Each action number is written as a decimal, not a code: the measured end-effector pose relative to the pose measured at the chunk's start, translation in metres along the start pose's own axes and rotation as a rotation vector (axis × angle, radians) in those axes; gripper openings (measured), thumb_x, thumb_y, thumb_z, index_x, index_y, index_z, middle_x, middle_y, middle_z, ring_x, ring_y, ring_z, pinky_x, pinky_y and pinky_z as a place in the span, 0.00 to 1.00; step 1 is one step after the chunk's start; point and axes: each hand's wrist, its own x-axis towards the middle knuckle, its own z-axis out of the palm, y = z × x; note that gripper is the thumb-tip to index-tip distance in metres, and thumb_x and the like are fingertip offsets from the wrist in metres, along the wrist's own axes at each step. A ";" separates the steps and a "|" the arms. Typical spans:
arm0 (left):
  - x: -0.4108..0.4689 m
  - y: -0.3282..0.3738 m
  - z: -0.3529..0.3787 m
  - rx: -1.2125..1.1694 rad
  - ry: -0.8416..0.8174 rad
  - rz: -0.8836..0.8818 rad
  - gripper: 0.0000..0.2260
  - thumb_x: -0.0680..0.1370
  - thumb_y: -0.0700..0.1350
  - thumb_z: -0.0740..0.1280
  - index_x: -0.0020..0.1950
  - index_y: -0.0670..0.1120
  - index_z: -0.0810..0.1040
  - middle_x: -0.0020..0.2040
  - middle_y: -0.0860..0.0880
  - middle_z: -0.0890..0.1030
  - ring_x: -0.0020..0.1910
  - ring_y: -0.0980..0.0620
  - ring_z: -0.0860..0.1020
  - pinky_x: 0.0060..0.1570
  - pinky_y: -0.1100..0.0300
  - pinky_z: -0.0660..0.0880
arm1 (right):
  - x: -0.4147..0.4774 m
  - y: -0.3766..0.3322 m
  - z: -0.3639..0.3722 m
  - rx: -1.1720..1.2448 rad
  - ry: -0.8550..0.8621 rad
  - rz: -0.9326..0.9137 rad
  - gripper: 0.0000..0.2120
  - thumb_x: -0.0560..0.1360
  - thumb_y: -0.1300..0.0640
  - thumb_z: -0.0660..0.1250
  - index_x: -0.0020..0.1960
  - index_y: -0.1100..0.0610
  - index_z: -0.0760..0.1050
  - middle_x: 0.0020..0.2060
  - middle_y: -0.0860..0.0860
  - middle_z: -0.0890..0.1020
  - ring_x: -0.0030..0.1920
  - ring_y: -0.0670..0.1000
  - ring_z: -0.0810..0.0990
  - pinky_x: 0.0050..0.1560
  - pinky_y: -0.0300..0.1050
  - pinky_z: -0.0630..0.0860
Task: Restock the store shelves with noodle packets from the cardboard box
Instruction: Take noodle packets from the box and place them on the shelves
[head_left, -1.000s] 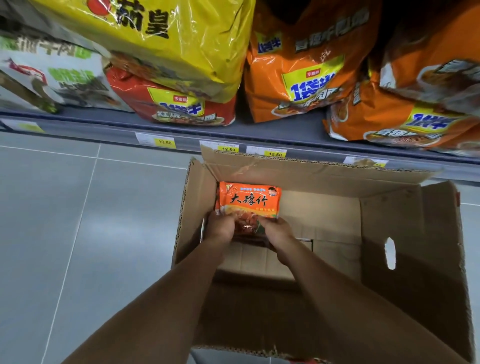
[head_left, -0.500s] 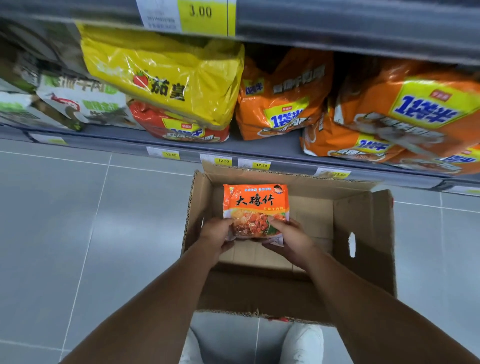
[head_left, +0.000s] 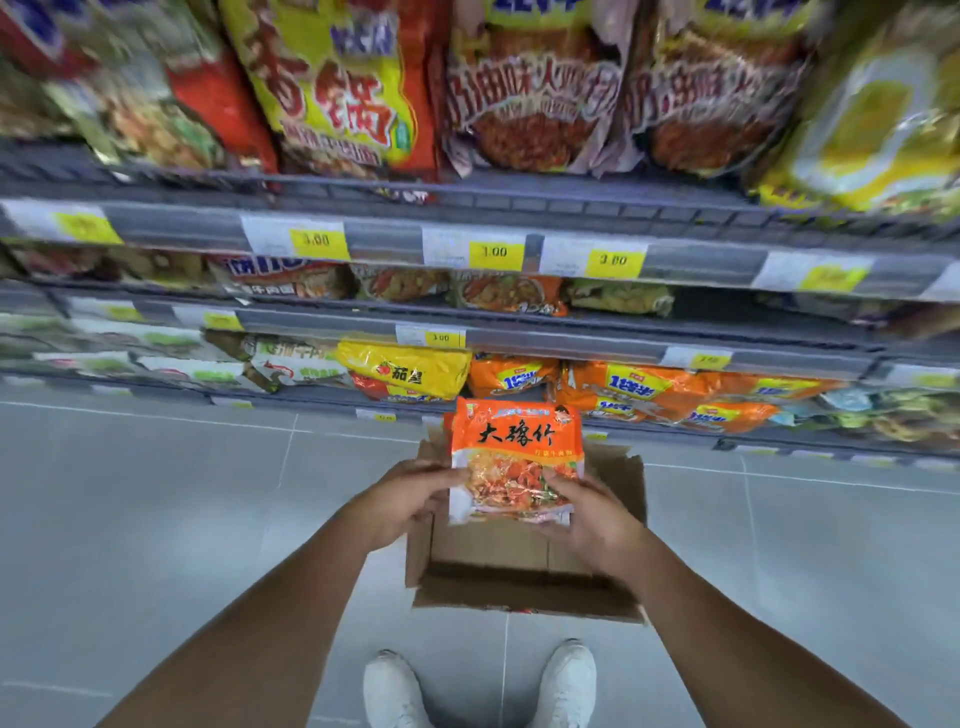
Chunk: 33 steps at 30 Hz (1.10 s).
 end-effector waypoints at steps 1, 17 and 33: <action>-0.025 0.016 0.002 -0.015 -0.007 0.020 0.22 0.65 0.58 0.80 0.53 0.47 0.85 0.47 0.43 0.79 0.47 0.46 0.75 0.48 0.54 0.70 | -0.020 -0.009 0.007 0.047 -0.009 -0.015 0.24 0.70 0.58 0.76 0.65 0.56 0.76 0.67 0.54 0.78 0.58 0.53 0.83 0.55 0.51 0.83; -0.390 0.167 0.010 -0.362 -0.235 0.315 0.09 0.81 0.41 0.66 0.61 0.40 0.74 0.56 0.43 0.82 0.51 0.44 0.83 0.51 0.36 0.81 | -0.365 -0.116 0.143 -0.219 -0.068 -0.443 0.31 0.69 0.48 0.78 0.68 0.54 0.71 0.66 0.53 0.78 0.63 0.57 0.80 0.56 0.58 0.82; -0.497 0.190 -0.032 -0.402 -0.222 0.480 0.18 0.75 0.37 0.73 0.60 0.47 0.71 0.67 0.49 0.70 0.59 0.50 0.73 0.43 0.41 0.83 | -0.493 -0.123 0.158 -0.331 0.192 -0.823 0.22 0.73 0.50 0.72 0.37 0.58 0.60 0.53 0.47 0.82 0.45 0.51 0.86 0.42 0.47 0.83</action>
